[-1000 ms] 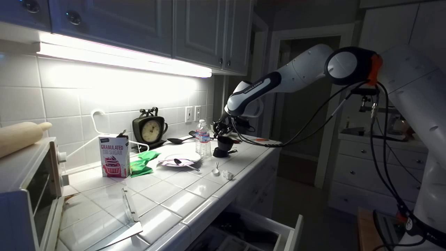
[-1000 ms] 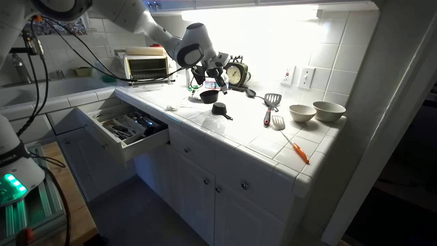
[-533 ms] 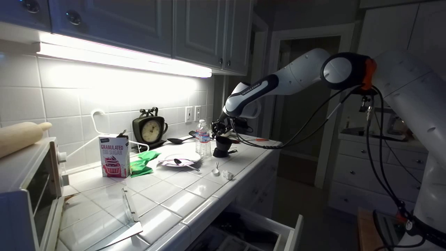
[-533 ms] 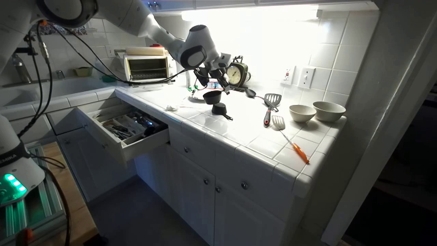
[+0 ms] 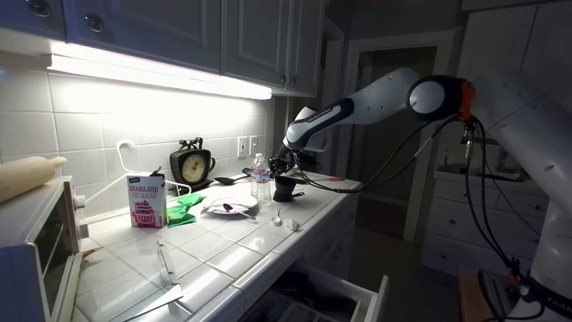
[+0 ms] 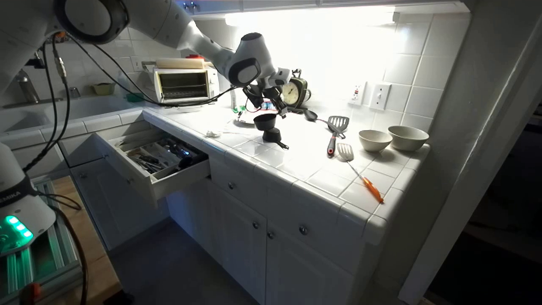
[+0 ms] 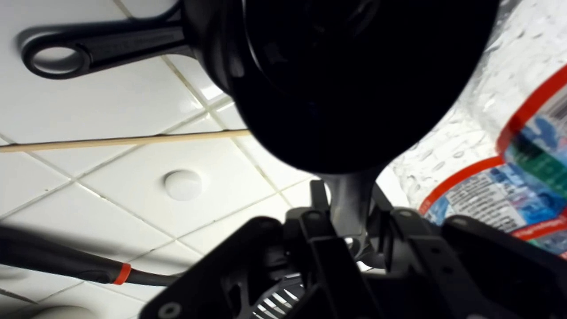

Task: Stack the black measuring cups together.

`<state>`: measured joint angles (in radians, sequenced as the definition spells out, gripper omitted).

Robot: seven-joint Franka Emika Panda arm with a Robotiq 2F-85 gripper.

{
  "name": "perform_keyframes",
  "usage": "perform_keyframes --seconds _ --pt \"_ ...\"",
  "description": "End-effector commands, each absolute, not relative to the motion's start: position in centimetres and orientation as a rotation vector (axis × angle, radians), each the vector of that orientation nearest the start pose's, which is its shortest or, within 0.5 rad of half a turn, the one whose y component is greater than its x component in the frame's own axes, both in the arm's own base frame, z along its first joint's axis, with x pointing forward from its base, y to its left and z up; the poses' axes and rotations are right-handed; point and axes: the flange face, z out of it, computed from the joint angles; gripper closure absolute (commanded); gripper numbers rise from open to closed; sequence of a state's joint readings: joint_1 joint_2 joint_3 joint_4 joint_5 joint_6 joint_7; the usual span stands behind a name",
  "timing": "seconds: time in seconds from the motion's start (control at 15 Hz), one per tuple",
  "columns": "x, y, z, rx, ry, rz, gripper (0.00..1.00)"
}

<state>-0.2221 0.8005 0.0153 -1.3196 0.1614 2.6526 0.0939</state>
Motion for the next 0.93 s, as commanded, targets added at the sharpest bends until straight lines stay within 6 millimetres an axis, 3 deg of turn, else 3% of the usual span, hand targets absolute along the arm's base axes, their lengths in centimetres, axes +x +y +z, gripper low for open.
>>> perform_keyframes --seconds 0.0,0.87 --pt "77.77 -17.41 31.18 -2.861 0.577 -0.791 0.94" --pt "78.63 -17.68 30.97 -2.887 0.542 -0.763 0.94"
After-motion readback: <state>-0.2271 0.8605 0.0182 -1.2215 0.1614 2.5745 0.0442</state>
